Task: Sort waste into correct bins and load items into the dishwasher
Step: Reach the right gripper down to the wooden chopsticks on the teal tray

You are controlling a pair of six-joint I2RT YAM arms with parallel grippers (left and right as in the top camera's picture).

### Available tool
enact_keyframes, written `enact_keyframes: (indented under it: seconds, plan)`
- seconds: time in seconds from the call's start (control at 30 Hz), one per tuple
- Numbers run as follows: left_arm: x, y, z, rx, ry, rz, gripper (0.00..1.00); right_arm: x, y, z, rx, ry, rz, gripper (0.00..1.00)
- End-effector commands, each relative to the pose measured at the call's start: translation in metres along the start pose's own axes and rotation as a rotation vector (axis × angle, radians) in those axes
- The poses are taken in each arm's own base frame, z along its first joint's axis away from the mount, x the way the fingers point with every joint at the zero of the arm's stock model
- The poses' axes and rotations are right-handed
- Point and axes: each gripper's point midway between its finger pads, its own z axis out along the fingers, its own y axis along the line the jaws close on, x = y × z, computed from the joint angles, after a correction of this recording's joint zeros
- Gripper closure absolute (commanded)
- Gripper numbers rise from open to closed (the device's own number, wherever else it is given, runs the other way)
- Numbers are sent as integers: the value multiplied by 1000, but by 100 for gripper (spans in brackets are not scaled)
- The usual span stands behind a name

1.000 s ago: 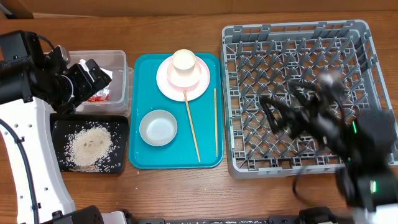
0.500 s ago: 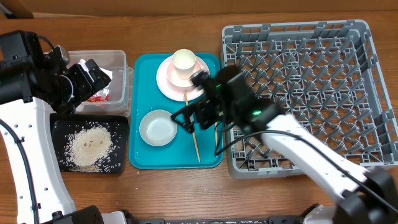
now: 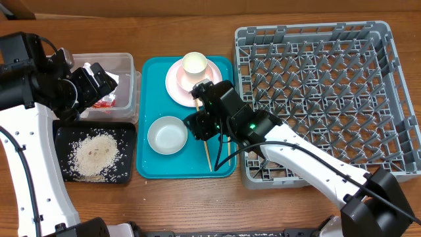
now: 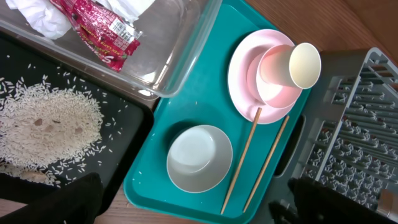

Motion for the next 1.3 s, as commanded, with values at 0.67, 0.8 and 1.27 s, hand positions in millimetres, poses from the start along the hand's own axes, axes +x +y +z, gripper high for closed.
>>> enact_keyframes:
  seconds: [0.67, 0.8, 1.27]
  plan:
    - [-2, -3, -7, 4, -25, 31, 0, 12, -47, 23, 227, 17, 111, 67]
    - [-2, -3, -7, 4, -24, 30, 0, 21, -53, 37, 238, 43, 112, 72]
    - [-2, -3, -7, 4, -24, 30, 0, 41, -63, 58, 258, 96, 161, 73]
